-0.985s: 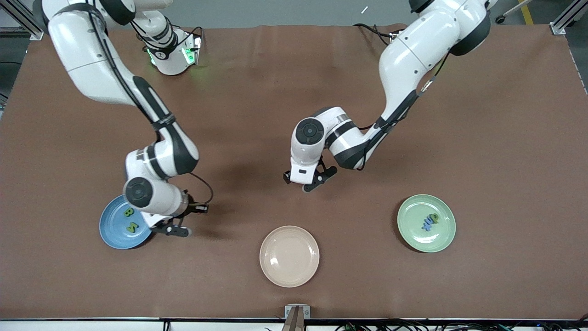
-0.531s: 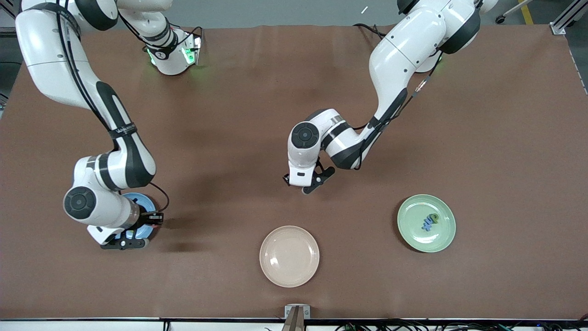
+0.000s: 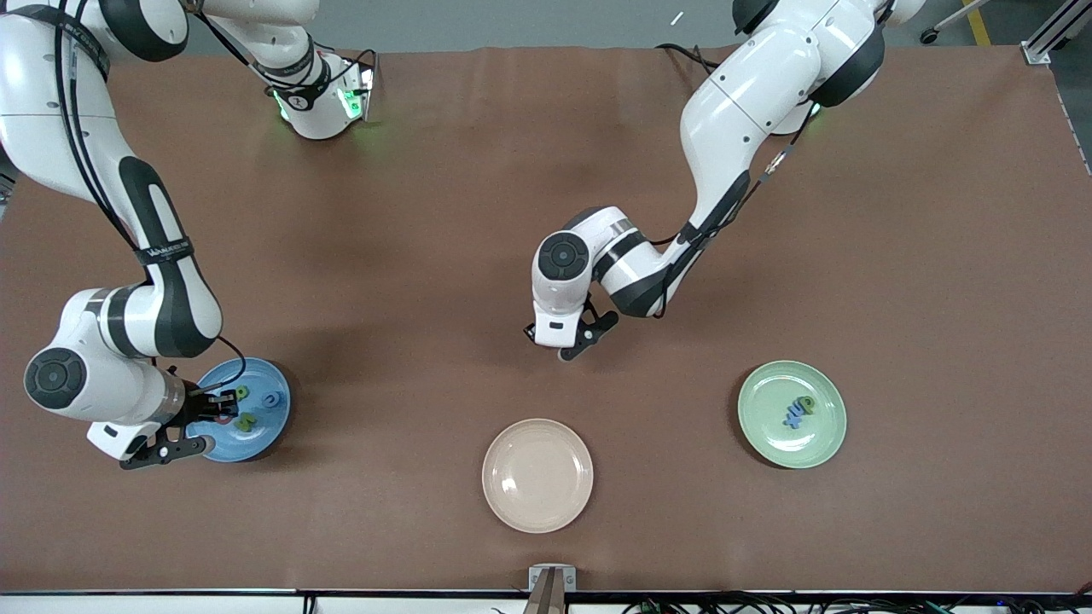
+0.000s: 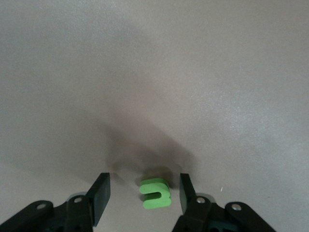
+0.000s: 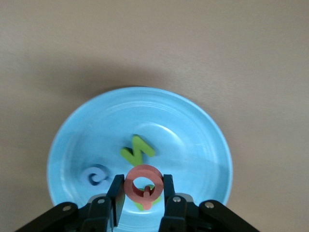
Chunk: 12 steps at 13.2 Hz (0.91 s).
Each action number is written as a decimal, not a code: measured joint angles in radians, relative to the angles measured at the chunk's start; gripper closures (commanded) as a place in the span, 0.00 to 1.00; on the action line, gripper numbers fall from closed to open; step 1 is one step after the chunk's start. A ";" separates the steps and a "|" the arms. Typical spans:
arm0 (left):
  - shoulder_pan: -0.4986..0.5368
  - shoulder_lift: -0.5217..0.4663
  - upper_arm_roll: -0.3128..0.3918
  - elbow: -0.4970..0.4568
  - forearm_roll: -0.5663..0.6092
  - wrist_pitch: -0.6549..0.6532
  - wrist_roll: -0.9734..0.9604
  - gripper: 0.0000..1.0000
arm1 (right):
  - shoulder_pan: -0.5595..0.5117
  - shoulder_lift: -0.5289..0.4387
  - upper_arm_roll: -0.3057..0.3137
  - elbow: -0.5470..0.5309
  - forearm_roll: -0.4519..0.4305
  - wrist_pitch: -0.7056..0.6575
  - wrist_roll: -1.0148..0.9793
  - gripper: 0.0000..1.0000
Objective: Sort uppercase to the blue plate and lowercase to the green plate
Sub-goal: 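Carry the Q to the blue plate while the left gripper grasps green u, then release the Q on the blue plate and withdraw the right gripper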
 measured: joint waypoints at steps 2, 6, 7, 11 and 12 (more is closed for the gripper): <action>-0.007 0.006 0.000 0.004 0.000 0.000 0.000 0.37 | -0.002 0.010 -0.018 -0.001 -0.043 0.027 -0.001 0.54; -0.019 0.008 0.000 0.007 0.000 0.000 -0.001 0.46 | -0.012 0.022 -0.024 -0.001 -0.049 0.061 -0.005 0.31; -0.020 0.008 0.000 0.007 0.000 0.000 -0.001 0.48 | -0.012 0.022 -0.024 -0.001 -0.049 0.061 -0.005 0.29; -0.019 0.009 0.000 0.007 0.000 0.000 -0.001 0.57 | -0.012 0.018 -0.015 0.023 -0.044 0.064 -0.004 0.10; -0.019 0.009 0.000 0.008 0.000 0.000 -0.001 0.61 | -0.011 0.008 -0.004 0.040 -0.029 0.047 -0.001 0.02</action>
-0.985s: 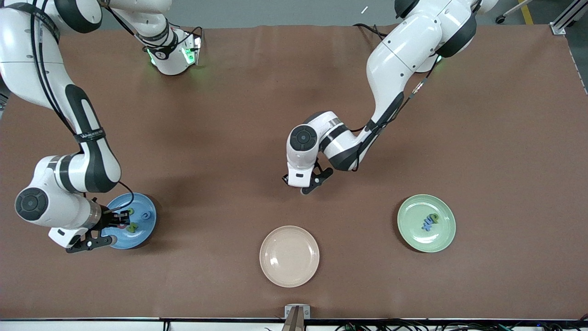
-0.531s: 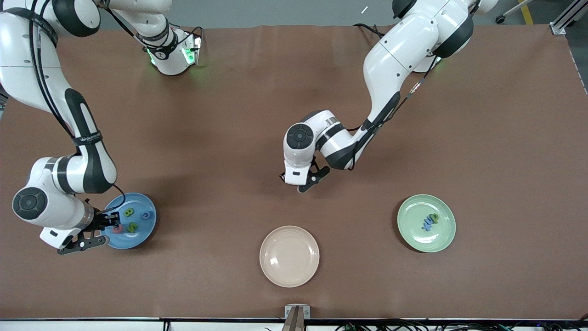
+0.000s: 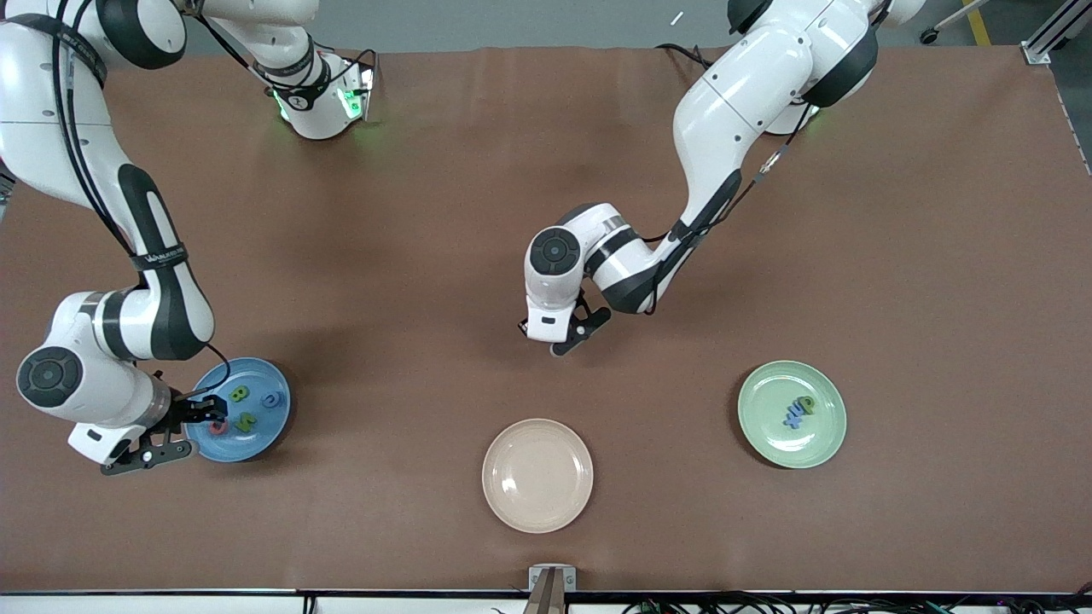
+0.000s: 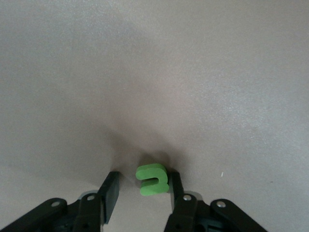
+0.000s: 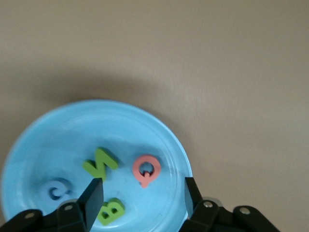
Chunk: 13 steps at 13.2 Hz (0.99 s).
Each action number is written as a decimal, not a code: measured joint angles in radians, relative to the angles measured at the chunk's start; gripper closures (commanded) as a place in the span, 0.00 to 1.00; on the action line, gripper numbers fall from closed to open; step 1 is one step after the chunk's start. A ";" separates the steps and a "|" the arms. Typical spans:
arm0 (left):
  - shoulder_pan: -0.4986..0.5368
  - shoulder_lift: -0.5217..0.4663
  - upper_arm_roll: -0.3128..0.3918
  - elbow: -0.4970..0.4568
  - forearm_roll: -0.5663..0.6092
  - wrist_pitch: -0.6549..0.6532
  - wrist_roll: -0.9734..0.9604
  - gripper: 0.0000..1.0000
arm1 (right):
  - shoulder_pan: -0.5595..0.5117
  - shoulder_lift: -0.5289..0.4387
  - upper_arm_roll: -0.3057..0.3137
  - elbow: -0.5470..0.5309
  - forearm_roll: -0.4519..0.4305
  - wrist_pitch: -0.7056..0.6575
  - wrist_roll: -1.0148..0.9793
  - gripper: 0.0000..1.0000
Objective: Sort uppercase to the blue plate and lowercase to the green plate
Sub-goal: 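Release the Q on the blue plate and withdraw the right gripper, then carry the green u to the green plate with the left gripper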
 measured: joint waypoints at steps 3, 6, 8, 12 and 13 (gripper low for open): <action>0.004 0.000 0.003 0.005 0.000 -0.001 0.000 0.72 | 0.005 -0.094 0.019 0.034 0.116 -0.108 0.001 0.00; 0.006 0.000 0.007 0.008 0.000 -0.002 0.000 1.00 | 0.005 -0.227 0.025 0.036 0.166 -0.243 0.003 0.00; 0.007 -0.002 0.015 0.018 0.005 -0.021 0.005 1.00 | 0.005 -0.299 0.025 0.035 0.211 -0.345 0.027 0.00; 0.054 -0.056 0.020 0.043 0.020 -0.141 0.099 1.00 | 0.006 -0.440 0.028 0.029 0.234 -0.500 0.073 0.00; 0.079 -0.082 0.020 0.044 0.020 -0.182 0.149 1.00 | 0.007 -0.474 0.029 0.023 0.241 -0.517 0.075 0.00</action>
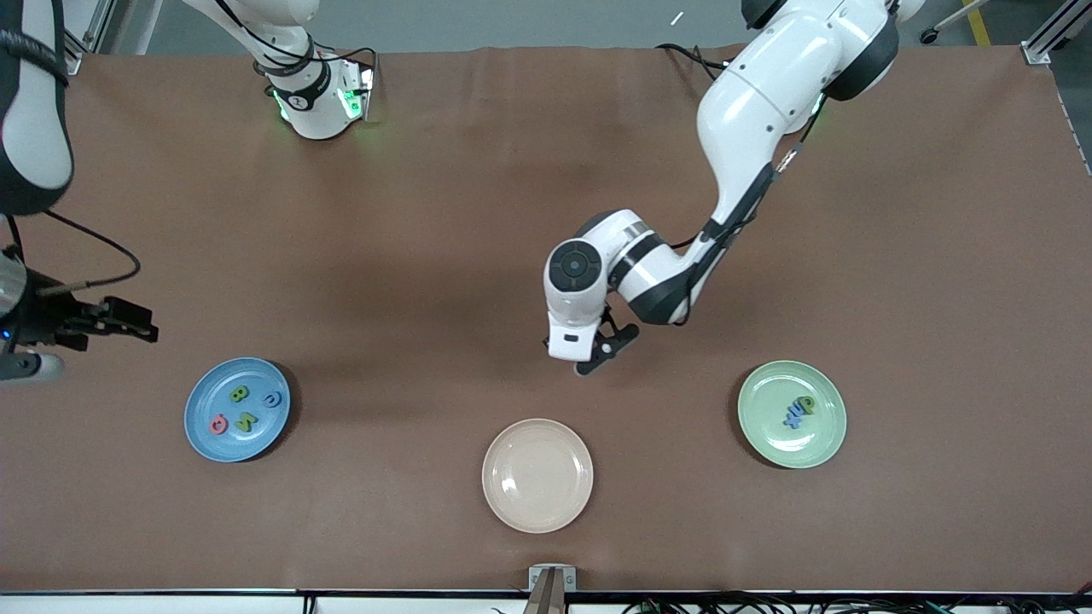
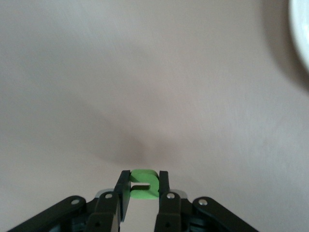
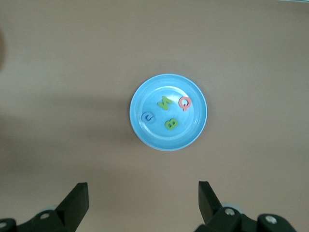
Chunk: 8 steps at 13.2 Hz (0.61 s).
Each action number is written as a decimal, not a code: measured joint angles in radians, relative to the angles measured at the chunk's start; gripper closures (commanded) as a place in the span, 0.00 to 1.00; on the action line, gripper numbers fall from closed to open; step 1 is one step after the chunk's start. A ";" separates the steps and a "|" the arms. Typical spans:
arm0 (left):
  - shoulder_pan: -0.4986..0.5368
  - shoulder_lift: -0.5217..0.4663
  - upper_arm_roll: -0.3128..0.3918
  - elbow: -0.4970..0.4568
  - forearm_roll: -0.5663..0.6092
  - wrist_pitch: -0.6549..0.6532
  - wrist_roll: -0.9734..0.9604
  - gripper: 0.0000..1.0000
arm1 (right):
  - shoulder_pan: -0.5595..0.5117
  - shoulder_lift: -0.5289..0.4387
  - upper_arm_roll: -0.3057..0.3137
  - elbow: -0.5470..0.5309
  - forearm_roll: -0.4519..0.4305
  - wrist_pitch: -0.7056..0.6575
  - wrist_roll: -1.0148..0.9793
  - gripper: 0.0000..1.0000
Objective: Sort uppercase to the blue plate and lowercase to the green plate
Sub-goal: 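Carry the green u to the green plate with the left gripper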
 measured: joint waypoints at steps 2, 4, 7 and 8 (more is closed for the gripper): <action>0.056 -0.051 0.002 0.000 0.000 -0.087 0.099 1.00 | 0.012 -0.066 0.001 -0.033 0.019 -0.011 0.009 0.00; 0.132 -0.087 0.003 -0.002 0.000 -0.131 0.144 1.00 | 0.066 -0.123 -0.031 -0.069 0.036 -0.012 0.049 0.00; 0.280 -0.104 0.002 -0.012 0.000 -0.138 0.285 1.00 | 0.239 -0.192 -0.205 -0.126 0.040 -0.010 0.082 0.00; 0.326 -0.104 0.003 -0.019 0.000 -0.138 0.338 0.99 | 0.273 -0.209 -0.249 -0.139 0.040 -0.010 0.083 0.00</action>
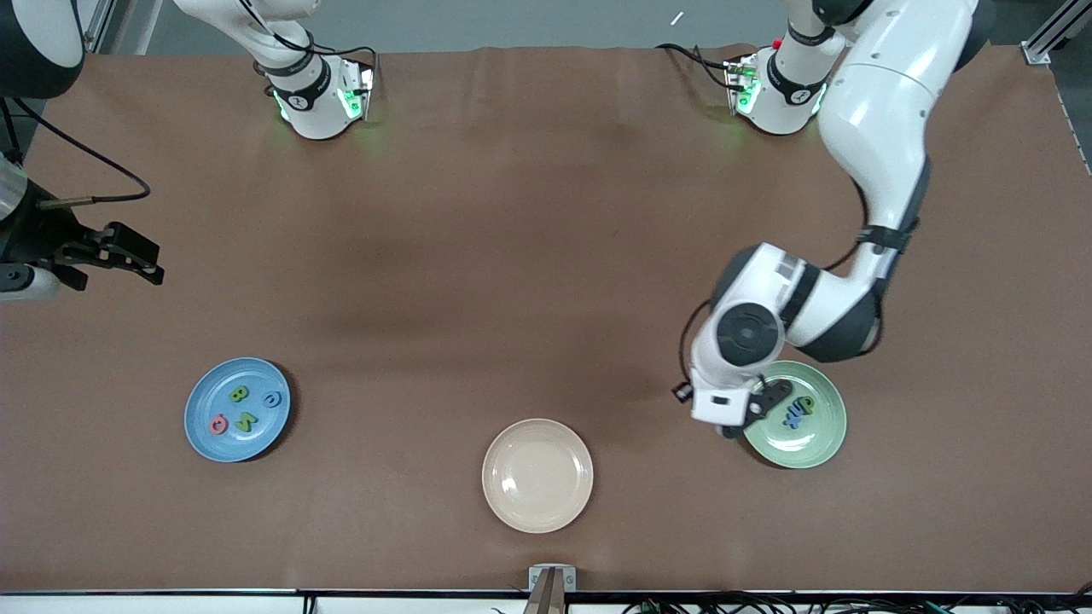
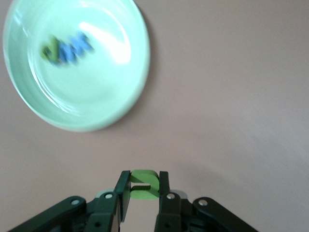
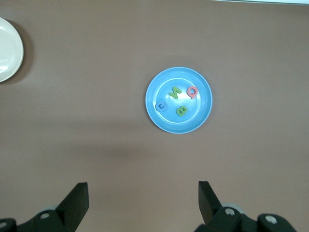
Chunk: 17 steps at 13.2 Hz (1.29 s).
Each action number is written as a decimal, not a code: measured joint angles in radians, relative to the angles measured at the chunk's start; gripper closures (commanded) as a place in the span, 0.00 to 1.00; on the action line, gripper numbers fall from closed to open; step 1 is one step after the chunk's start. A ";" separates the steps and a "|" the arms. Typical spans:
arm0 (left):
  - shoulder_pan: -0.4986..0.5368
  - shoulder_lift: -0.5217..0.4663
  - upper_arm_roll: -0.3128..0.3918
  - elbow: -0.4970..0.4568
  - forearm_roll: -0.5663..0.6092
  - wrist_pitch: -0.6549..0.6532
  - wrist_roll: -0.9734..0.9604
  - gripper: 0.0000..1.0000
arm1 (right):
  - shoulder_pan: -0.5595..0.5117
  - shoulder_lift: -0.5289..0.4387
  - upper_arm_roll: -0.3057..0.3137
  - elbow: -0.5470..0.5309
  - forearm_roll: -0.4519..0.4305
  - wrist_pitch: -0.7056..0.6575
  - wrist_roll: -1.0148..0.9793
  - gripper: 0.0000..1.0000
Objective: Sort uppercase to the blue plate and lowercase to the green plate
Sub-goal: 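Carry the green u to the green plate with the left gripper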
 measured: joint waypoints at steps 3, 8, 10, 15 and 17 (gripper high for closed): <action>0.108 0.003 -0.001 -0.014 0.000 0.002 0.121 0.95 | 0.012 -0.062 -0.051 -0.072 0.028 0.018 0.000 0.00; 0.190 0.023 0.000 -0.022 0.000 0.008 0.246 0.86 | 0.011 -0.153 -0.064 -0.181 0.034 0.053 0.004 0.00; 0.201 0.038 0.002 -0.025 0.000 0.026 0.261 0.84 | 0.013 -0.156 -0.061 -0.170 0.035 0.041 0.030 0.00; 0.217 0.086 0.002 -0.028 0.000 0.082 0.335 0.66 | 0.013 -0.156 -0.062 -0.149 0.035 -0.003 0.045 0.00; 0.217 0.096 0.003 -0.027 0.000 0.089 0.353 0.44 | 0.013 -0.155 -0.066 -0.145 0.034 -0.003 0.045 0.00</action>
